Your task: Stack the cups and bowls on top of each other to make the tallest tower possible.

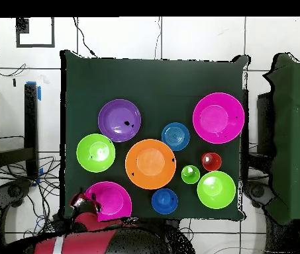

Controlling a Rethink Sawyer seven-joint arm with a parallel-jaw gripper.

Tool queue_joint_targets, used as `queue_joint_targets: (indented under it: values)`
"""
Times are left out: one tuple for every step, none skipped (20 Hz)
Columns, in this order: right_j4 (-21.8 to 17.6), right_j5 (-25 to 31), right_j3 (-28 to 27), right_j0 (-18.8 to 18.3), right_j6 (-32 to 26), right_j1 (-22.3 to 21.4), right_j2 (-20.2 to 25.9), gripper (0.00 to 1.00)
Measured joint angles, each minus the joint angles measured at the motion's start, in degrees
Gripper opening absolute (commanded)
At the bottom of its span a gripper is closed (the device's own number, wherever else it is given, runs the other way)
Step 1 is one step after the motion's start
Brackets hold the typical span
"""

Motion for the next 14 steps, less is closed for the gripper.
queue_joint_targets:
  values:
    - [0.1, 0.0, 0.0, 0.0, 0.0, 0.0, -0.1, 1.00]
    - [0.3, 0.0, 0.0, 0.2, 0.0, 0.0, -0.6, 1.00]
    - [0.4, -0.1, 0.0, 0.3, 0.0, 0.0, -0.8, 1.00]
    - [0.7, -0.1, 0.0, 0.4, 0.0, 0.0, -1.2, 1.00]
    - [1.3, -0.3, 0.0, 0.7, 0.0, 0.0, -1.9, 1.00]
    - [1.5, -0.4, 0.0, 0.8, 0.0, 0.0, -2.1, 1.00]
    - [1.7, -0.5, 0.0, 0.9, 0.0, 0.0, -2.4, 1.00]
    - [2.2, -0.8, 0.0, 1.2, 0.0, 0.0, -2.9, 1.00]
    - [2.5, -0.9, 0.0, 1.3, 0.0, 0.0, -3.1, 1.00]
    - [3.0, -1.3, 0.0, 1.6, 0.0, 0.0, -3.5, 1.00]
    - [3.2, -1.4, 0.0, 1.7, 0.0, 0.1, -3.7, 1.00]
    - [3.4, -1.6, 0.0, 1.8, 0.0, 0.1, -3.9, 1.00]
    - [3.8, -2.1, 0.0, 2.0, 0.0, 0.3, -4.3, 1.00]
    - [4.0, -2.6, 0.0, 2.2, 0.0, 0.4, -4.7, 1.00]
